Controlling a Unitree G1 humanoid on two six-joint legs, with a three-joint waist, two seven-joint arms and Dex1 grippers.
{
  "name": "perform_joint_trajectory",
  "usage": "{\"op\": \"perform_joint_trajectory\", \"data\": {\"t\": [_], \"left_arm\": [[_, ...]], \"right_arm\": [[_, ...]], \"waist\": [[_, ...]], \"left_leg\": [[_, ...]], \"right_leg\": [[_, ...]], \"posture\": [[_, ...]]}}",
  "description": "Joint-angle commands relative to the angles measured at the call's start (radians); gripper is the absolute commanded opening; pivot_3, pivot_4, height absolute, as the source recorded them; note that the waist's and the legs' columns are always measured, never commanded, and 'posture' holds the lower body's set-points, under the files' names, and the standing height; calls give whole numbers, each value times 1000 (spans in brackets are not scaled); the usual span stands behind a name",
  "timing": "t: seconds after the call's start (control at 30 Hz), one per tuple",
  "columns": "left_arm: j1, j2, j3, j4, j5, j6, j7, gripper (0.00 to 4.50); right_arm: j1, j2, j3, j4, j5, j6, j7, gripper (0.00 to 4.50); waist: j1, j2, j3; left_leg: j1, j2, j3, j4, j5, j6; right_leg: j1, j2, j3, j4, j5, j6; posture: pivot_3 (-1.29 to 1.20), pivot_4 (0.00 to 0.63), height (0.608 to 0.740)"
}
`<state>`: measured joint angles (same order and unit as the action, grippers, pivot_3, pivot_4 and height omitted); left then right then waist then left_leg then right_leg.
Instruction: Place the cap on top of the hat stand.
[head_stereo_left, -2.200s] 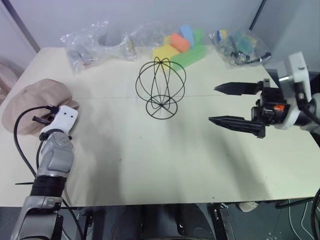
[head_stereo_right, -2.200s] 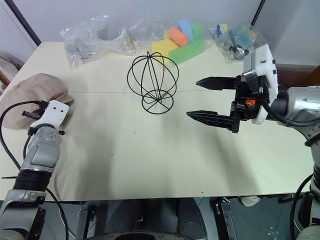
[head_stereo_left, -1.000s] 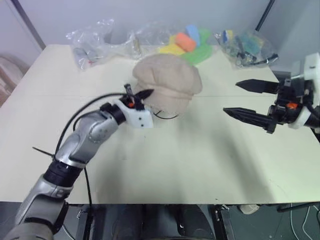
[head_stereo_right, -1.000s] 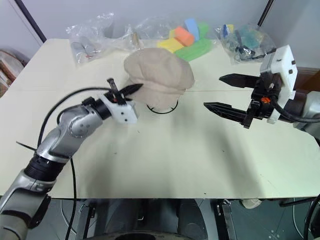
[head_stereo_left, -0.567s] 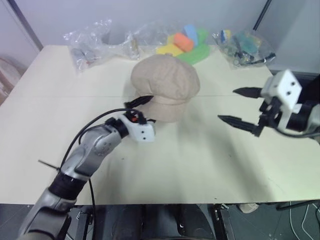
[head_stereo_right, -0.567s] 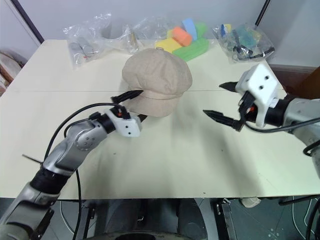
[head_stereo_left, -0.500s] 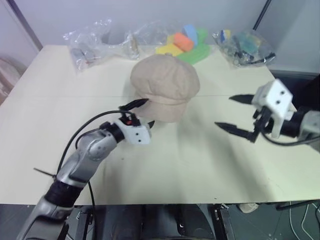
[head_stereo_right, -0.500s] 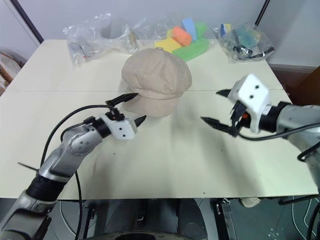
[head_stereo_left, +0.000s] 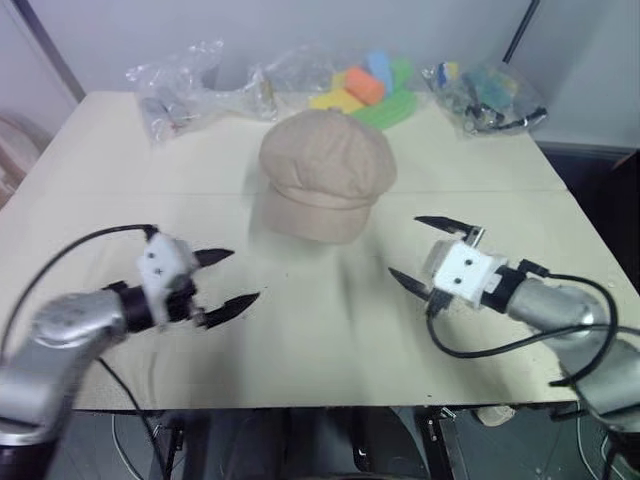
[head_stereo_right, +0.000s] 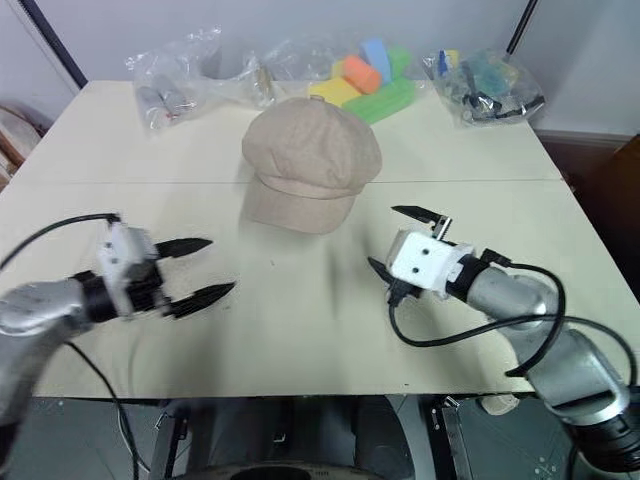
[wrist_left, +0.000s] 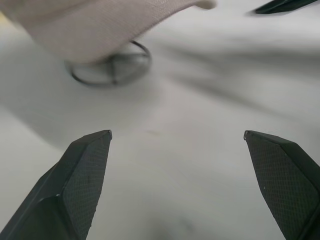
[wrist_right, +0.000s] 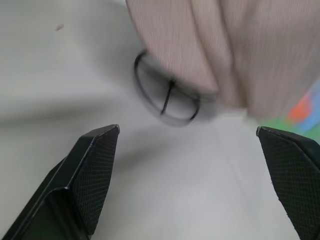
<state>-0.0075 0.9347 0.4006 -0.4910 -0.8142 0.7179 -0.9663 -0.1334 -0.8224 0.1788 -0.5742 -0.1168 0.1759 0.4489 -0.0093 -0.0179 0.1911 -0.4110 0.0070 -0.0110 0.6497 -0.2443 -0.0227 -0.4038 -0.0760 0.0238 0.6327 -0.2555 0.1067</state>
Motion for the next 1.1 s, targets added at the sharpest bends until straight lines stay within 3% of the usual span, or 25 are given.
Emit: {"op": "perform_joint_trajectory", "data": {"t": [0.03,0.4,0.5,0.73,0.97,1.1], "left_arm": [[-110,65,97,68,-160,91,-44,4443],[-293,139,50,202,-146,102,-88,4443],[-307,143,45,215,-135,95,-94,4500],[-317,134,26,228,-101,75,-107,4500],[-339,115,8,253,-78,52,-108,4500],[-360,107,-3,264,-65,42,-113,4500]], "right_arm": [[-55,74,105,107,-189,-212,-89,4500],[-302,306,251,510,-560,-506,-346,4500],[-327,341,255,561,-609,-529,-398,3663],[-331,358,208,566,-593,-554,-417,55],[-416,270,141,682,-334,-796,-304,55],[-481,246,149,862,-292,-934,-264,55]], "waist": [[-1,0,0],[-10,0,0],[-9,0,0],[-11,0,0],[-10,0,0],[-12,0,0]], "left_leg": [[0,0,0,0,0,0],[1,0,1,-2,1,-1],[1,0,1,-2,1,-1],[1,0,1,-2,1,-1],[1,0,1,-2,1,-1],[1,0,1,-2,1,-1]], "right_leg": [[0,0,0,0,0,0],[-1,1,1,1,0,0],[0,1,2,1,0,0],[0,2,2,1,0,0],[0,2,2,1,0,0],[0,2,2,1,0,0]], "posture": [[0,150,740],[0,150,740],[0,150,740],[0,150,740],[0,150,740],[0,150,740]]}}
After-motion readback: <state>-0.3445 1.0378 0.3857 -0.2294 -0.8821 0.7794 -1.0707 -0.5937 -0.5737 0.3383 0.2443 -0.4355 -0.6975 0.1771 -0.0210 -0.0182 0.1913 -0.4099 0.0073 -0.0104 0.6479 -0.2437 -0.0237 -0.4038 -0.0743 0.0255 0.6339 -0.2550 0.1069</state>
